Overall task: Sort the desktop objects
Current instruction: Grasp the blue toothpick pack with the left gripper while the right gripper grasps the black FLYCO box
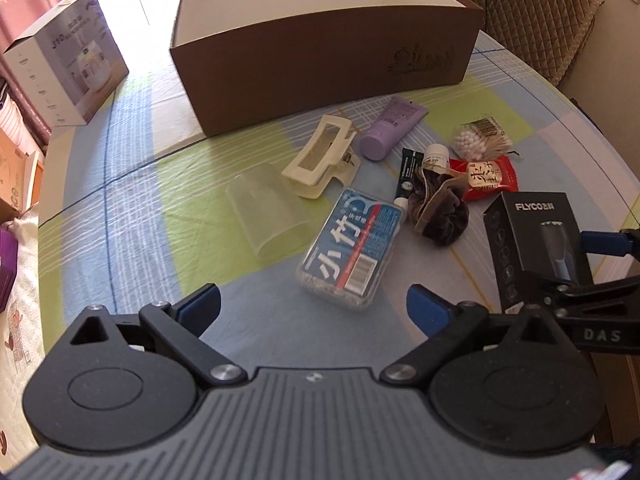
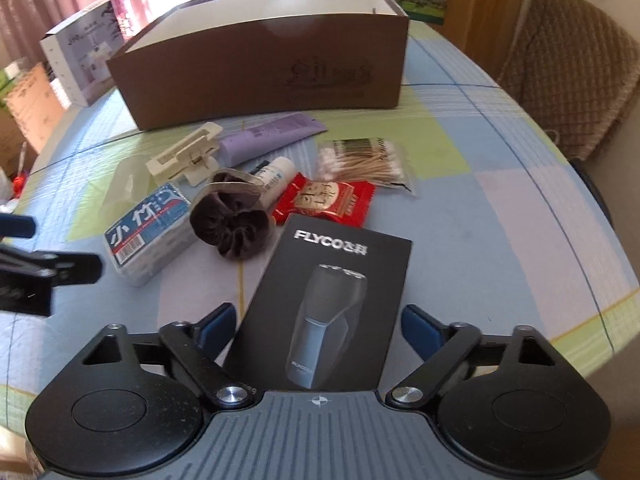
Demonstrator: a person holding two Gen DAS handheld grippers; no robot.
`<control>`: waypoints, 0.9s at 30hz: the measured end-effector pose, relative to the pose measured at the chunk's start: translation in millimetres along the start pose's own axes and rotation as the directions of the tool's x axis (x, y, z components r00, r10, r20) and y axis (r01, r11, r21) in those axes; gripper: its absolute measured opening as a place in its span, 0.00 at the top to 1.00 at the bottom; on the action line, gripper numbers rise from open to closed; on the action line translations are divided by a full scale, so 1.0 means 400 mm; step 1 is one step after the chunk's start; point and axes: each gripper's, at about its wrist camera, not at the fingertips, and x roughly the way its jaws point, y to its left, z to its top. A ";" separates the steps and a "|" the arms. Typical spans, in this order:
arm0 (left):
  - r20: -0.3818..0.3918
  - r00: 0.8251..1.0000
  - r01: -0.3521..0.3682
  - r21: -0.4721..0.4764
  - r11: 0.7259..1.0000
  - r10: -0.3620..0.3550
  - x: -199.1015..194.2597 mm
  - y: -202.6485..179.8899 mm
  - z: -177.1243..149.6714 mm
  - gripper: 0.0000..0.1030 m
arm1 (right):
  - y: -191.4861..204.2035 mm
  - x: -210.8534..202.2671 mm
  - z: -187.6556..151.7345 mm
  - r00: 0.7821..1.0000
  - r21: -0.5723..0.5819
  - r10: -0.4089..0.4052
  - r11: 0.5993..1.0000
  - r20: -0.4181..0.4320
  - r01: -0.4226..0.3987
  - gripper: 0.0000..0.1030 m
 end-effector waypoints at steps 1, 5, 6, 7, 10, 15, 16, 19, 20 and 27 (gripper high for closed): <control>0.000 1.000 0.003 0.005 1.000 -0.003 0.007 -0.003 0.003 0.07 | -0.007 0.001 0.002 1.000 -0.009 0.004 1.000 -0.001 -0.004 0.18; 0.000 1.000 0.016 0.027 1.000 -0.016 0.037 -0.020 0.014 0.09 | -0.042 0.002 0.010 1.000 -0.023 0.011 1.000 -0.008 -0.011 0.19; 0.000 1.000 0.019 0.032 0.999 -0.019 0.045 -0.024 0.016 0.09 | -0.054 0.003 0.013 1.000 -0.025 0.012 1.000 -0.009 -0.012 0.19; -0.001 1.000 0.024 0.038 0.999 -0.024 0.053 -0.028 0.018 0.10 | -0.068 0.003 0.016 1.000 -0.030 0.013 0.999 -0.011 -0.014 0.19; -0.007 0.999 0.039 0.050 0.998 -0.039 0.079 -0.035 0.023 0.15 | -0.113 0.003 0.025 1.000 -0.042 0.011 0.999 -0.014 -0.012 0.20; -0.042 0.999 0.026 0.051 0.998 -0.024 0.130 -0.041 0.037 0.28 | -0.195 -0.002 0.039 1.000 -0.076 0.010 0.997 -0.020 -0.011 0.22; -0.049 0.999 0.020 0.046 0.999 -0.018 0.139 -0.041 0.039 0.30 | -0.212 -0.003 0.042 1.000 -0.090 0.014 0.996 -0.021 -0.016 0.22; -0.065 0.998 0.025 0.017 1.000 -0.024 0.149 -0.048 0.040 0.38 | -0.259 -0.007 0.052 1.000 -0.108 0.017 0.994 -0.026 -0.019 0.24; -0.073 0.997 0.021 0.013 1.000 -0.020 0.149 -0.056 0.039 0.39 | -0.269 -0.008 0.053 0.999 -0.115 0.020 0.993 -0.026 -0.023 0.24; -0.109 0.993 0.042 -0.070 0.997 -0.049 0.145 -0.117 0.026 0.48 | -0.349 -0.003 0.077 0.999 -0.144 0.029 0.989 -0.036 -0.034 0.25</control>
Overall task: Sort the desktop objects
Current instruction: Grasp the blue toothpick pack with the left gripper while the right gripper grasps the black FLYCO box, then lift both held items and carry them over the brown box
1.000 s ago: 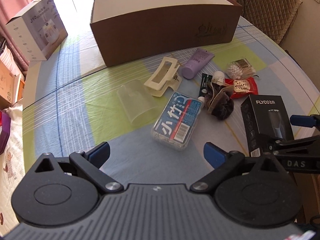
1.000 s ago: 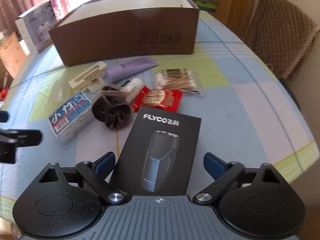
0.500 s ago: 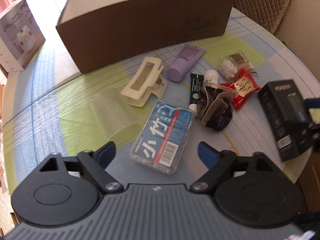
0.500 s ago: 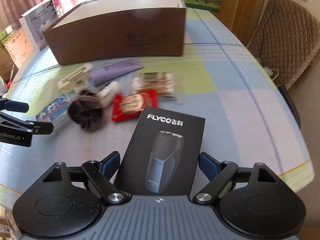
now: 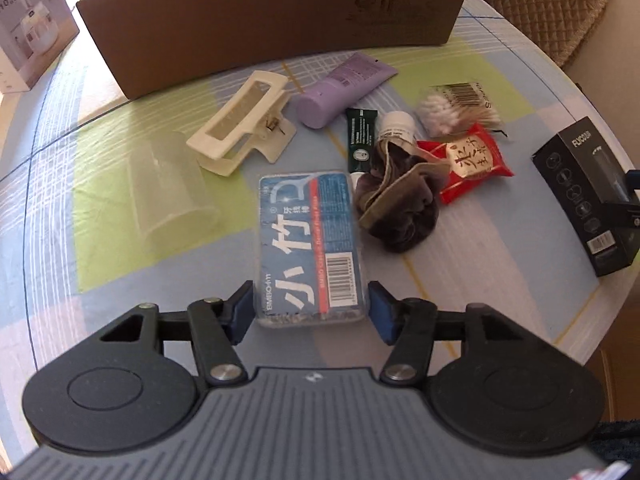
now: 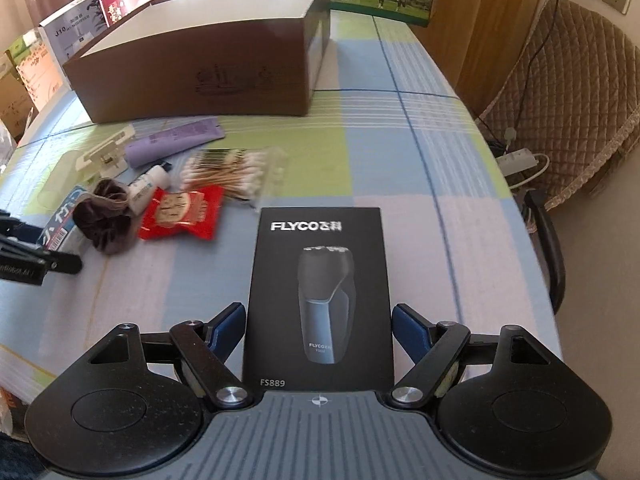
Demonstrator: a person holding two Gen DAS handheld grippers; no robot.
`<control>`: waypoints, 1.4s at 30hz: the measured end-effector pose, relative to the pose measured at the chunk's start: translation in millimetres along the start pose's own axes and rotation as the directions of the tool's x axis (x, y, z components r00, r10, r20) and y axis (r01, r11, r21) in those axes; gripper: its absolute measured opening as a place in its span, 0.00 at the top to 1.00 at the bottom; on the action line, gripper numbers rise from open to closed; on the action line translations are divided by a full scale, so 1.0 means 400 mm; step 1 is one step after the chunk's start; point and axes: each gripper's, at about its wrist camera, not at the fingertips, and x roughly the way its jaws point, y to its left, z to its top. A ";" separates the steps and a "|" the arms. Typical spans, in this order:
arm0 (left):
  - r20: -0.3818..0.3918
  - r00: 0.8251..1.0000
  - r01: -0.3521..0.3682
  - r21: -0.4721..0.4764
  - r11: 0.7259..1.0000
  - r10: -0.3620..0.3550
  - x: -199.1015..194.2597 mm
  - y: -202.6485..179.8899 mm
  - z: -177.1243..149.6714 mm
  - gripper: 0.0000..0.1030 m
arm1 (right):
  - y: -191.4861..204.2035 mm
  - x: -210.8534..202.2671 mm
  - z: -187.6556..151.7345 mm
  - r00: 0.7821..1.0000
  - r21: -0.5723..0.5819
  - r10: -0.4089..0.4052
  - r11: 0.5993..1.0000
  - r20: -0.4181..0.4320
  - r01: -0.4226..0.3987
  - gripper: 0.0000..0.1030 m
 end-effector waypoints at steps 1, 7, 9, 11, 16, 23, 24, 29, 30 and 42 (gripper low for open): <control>0.000 1.000 -0.005 -0.014 1.000 0.005 0.003 -0.004 0.003 0.48 | -0.009 0.001 0.003 1.000 -0.003 -0.001 1.000 -0.001 0.001 0.25; 0.009 0.999 -0.043 -0.036 0.998 0.043 0.020 -0.006 0.044 0.46 | -0.043 0.003 0.020 0.999 -0.026 0.035 0.999 0.007 -0.035 0.25; 0.013 0.999 -0.047 -0.045 0.998 0.047 0.026 -0.006 0.056 0.46 | -0.048 0.004 0.029 0.999 -0.036 0.051 0.998 0.011 -0.050 0.24; 0.013 0.999 -0.051 -0.065 0.997 0.052 0.027 -0.006 0.062 0.48 | -0.054 0.008 0.037 0.998 -0.040 0.067 0.997 0.010 -0.067 0.23; 0.022 0.995 -0.090 -0.121 0.989 0.094 0.015 -0.014 0.039 0.48 | -0.069 0.022 0.047 0.995 -0.055 0.104 0.993 -0.001 -0.104 0.18; 0.011 0.989 -0.139 -0.222 0.965 0.145 -0.019 -0.019 -0.007 0.49 | -0.055 0.069 0.052 0.991 -0.098 0.122 0.987 -0.057 -0.127 0.18; 0.010 0.988 -0.147 -0.232 0.962 0.153 -0.026 -0.020 -0.012 0.49 | -0.050 0.078 0.050 0.991 -0.109 0.114 0.987 -0.066 -0.121 0.18; 0.034 0.984 -0.161 -0.262 0.952 0.175 -0.068 -0.026 -0.029 0.49 | -0.046 0.091 0.036 0.994 -0.135 0.086 0.986 -0.070 -0.095 0.26; 0.039 0.983 -0.161 -0.265 0.951 0.177 -0.076 -0.027 -0.030 0.49 | -0.047 0.089 0.036 0.994 -0.132 0.087 0.987 -0.067 -0.095 0.26; 0.127 0.979 -0.133 -0.212 0.968 0.162 -0.150 -0.065 0.061 0.49 | -0.101 -0.009 0.089 0.985 -0.018 0.167 0.986 0.041 -0.167 0.26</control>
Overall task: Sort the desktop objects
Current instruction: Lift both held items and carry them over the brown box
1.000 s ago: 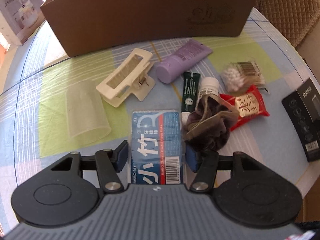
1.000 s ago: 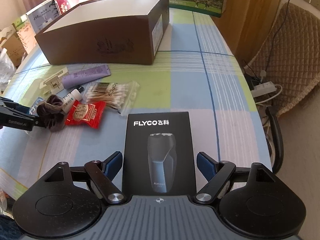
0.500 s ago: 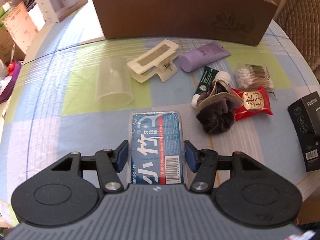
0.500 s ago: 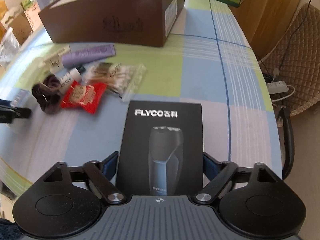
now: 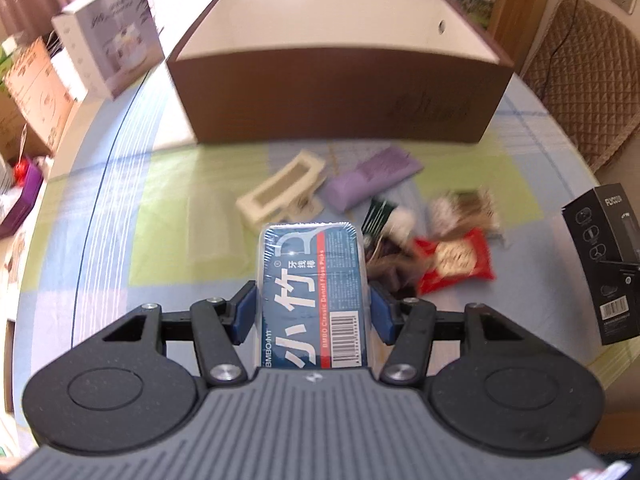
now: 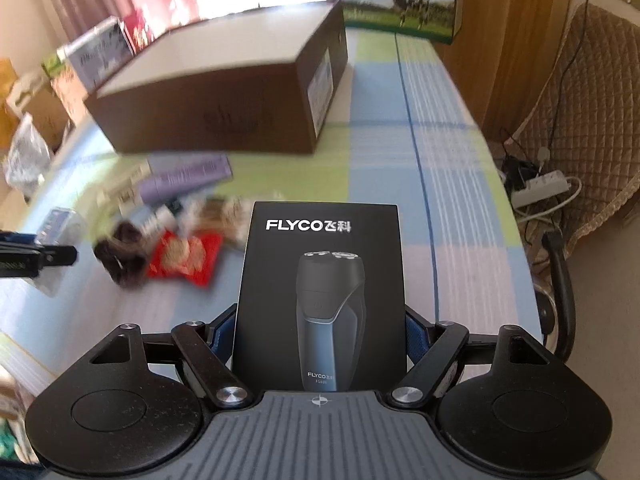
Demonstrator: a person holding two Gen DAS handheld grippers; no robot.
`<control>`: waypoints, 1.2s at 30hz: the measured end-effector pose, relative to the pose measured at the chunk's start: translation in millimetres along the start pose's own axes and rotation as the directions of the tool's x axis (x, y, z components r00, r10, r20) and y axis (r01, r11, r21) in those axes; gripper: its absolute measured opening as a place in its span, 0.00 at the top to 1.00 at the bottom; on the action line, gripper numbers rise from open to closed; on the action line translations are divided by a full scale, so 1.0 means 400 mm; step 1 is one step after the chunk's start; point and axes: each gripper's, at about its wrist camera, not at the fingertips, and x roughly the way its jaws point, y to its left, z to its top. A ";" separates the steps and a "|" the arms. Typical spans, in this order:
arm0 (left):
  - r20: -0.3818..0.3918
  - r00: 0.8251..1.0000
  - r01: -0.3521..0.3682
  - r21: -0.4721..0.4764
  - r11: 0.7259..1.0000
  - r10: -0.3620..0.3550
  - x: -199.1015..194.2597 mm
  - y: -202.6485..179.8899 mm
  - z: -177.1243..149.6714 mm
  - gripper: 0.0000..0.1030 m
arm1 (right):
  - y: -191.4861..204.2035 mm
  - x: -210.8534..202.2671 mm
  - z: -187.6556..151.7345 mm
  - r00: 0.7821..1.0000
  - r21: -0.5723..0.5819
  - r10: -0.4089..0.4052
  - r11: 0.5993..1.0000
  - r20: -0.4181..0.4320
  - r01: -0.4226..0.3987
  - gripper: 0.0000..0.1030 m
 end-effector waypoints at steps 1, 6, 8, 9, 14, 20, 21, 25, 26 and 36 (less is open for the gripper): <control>0.009 1.000 0.004 0.007 1.000 -0.004 -0.003 -0.003 0.012 0.49 | 0.003 -0.007 0.009 1.000 0.006 0.010 1.000 0.009 -0.010 0.26; 0.057 0.998 0.026 0.027 0.999 -0.027 -0.015 -0.005 0.084 0.49 | 0.038 -0.028 0.077 0.996 0.017 0.079 0.997 0.052 -0.080 0.26; 0.077 0.996 0.032 0.032 0.999 -0.035 -0.016 0.000 0.118 0.49 | 0.058 -0.030 0.117 0.991 0.016 0.107 0.994 0.076 -0.109 0.26; 0.087 0.995 0.035 0.035 0.999 -0.038 -0.016 0.003 0.137 0.49 | 0.068 -0.030 0.140 0.989 0.014 0.121 0.992 0.089 -0.123 0.26; 0.130 0.990 0.045 0.054 0.998 -0.051 -0.010 0.019 0.230 0.49 | 0.115 -0.032 0.249 0.974 0.002 0.166 0.986 0.156 -0.168 0.26; 0.160 0.986 0.037 0.061 0.997 -0.047 0.020 0.049 0.348 0.49 | 0.163 -0.012 0.379 0.963 -0.026 0.159 0.987 0.216 -0.157 0.26; 0.167 0.985 0.035 0.061 0.997 -0.045 0.028 0.056 0.372 0.49 | 0.168 -0.002 0.400 0.963 -0.023 0.155 0.988 0.222 -0.153 0.26; 0.162 0.986 0.030 0.059 0.998 -0.039 0.072 0.092 0.456 0.49 | 0.187 0.043 0.486 0.963 -0.008 0.130 0.991 0.234 -0.132 0.26; 0.158 0.987 0.027 0.059 0.998 -0.036 0.084 0.097 0.473 0.48 | 0.183 0.052 0.500 0.964 -0.003 0.124 0.992 0.234 -0.127 0.26; 0.056 0.998 -0.002 0.064 0.998 -0.002 0.264 0.136 0.575 0.48 | 0.181 0.207 0.618 0.985 0.049 0.008 0.999 0.172 -0.016 0.26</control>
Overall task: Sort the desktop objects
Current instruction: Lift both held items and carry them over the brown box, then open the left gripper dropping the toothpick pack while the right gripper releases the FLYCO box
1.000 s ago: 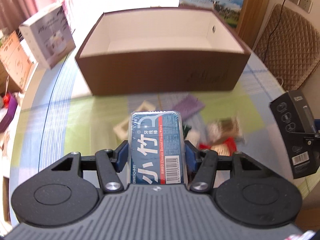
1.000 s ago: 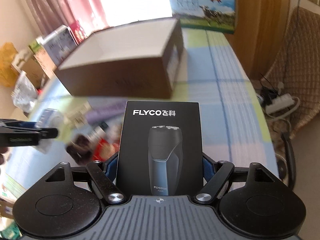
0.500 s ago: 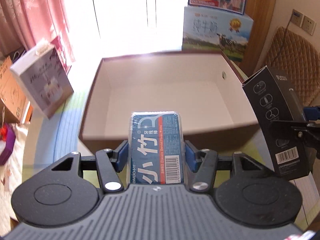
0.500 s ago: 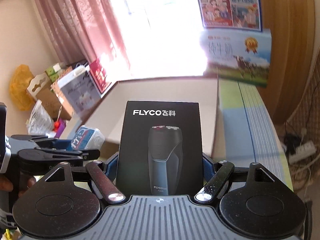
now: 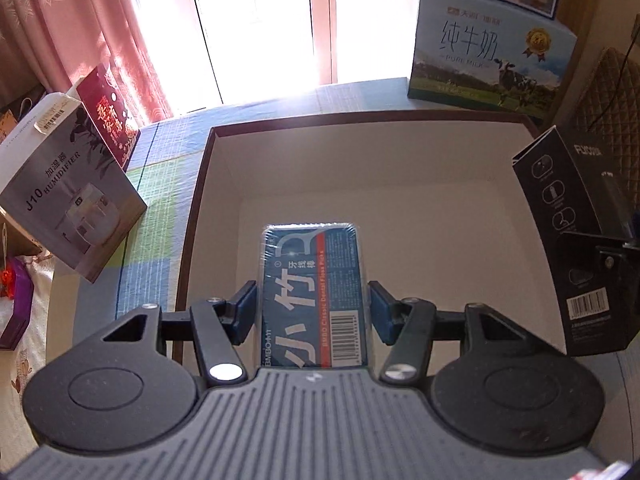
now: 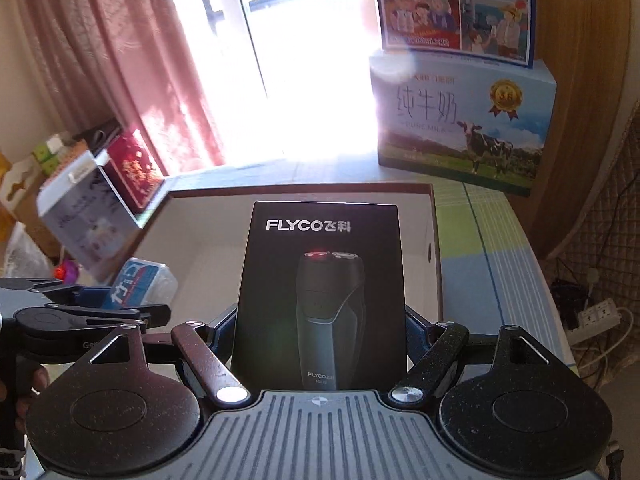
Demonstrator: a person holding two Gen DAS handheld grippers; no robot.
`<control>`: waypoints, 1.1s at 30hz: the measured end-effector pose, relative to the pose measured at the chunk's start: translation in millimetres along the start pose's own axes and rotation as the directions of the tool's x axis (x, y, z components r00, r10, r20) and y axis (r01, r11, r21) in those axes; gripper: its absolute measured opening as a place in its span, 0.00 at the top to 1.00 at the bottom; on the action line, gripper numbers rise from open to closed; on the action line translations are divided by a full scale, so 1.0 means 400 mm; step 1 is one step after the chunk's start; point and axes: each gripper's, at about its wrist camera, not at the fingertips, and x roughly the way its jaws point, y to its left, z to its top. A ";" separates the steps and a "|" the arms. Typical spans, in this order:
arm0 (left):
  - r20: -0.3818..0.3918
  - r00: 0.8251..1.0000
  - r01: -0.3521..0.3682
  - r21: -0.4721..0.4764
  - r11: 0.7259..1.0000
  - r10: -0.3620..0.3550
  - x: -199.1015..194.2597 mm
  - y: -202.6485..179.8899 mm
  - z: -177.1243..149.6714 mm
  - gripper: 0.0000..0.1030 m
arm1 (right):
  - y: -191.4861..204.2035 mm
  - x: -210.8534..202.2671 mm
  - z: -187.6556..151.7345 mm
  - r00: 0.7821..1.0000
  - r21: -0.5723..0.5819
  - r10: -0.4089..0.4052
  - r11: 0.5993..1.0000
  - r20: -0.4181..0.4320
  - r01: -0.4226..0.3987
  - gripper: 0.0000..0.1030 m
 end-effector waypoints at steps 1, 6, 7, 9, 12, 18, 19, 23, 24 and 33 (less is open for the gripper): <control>-0.010 1.000 -0.002 0.003 1.000 0.002 0.016 0.002 0.001 0.48 | -0.002 0.019 0.004 1.000 0.006 -0.011 1.000 -0.009 0.011 0.26; -0.059 0.998 -0.001 0.034 0.999 0.003 0.086 -0.006 0.005 0.48 | 0.005 0.083 0.008 0.998 0.002 -0.049 0.999 -0.049 0.049 0.26; -0.069 0.998 0.001 0.040 0.999 0.002 0.097 -0.009 0.005 0.48 | 0.008 0.092 0.009 0.997 -0.006 -0.056 0.998 -0.055 0.055 0.26; -0.084 0.996 0.011 0.052 0.999 -0.007 0.117 -0.013 0.005 0.48 | 0.013 0.110 0.010 0.995 -0.021 -0.068 0.998 -0.069 0.067 0.26; -0.110 0.994 0.011 0.081 0.997 -0.002 0.144 -0.024 0.006 0.48 | 0.012 0.135 0.006 0.991 -0.034 -0.083 0.996 -0.102 0.080 0.26; -0.186 0.982 0.004 0.127 0.992 0.020 0.198 -0.032 0.001 0.48 | 0.004 0.176 -0.008 0.981 -0.071 -0.112 0.992 -0.159 0.102 0.26; -0.198 0.980 0.001 0.129 0.992 0.024 0.205 -0.031 0.000 0.48 | 0.002 0.179 -0.010 0.979 -0.072 -0.117 0.992 -0.165 0.106 0.26; -0.213 0.977 0.014 0.114 0.993 0.011 0.215 -0.023 0.000 0.48 | -0.006 0.189 -0.013 0.974 -0.075 -0.133 0.990 -0.185 0.121 0.26; -0.213 0.977 0.018 0.114 0.993 0.007 0.214 -0.022 0.000 0.47 | -0.008 0.191 -0.014 0.973 -0.075 -0.136 0.989 -0.188 0.124 0.26; -0.187 0.982 0.009 0.120 0.993 0.014 0.198 -0.013 0.005 0.40 | -0.013 0.205 -0.011 0.962 -0.094 -0.173 0.983 -0.212 0.156 0.26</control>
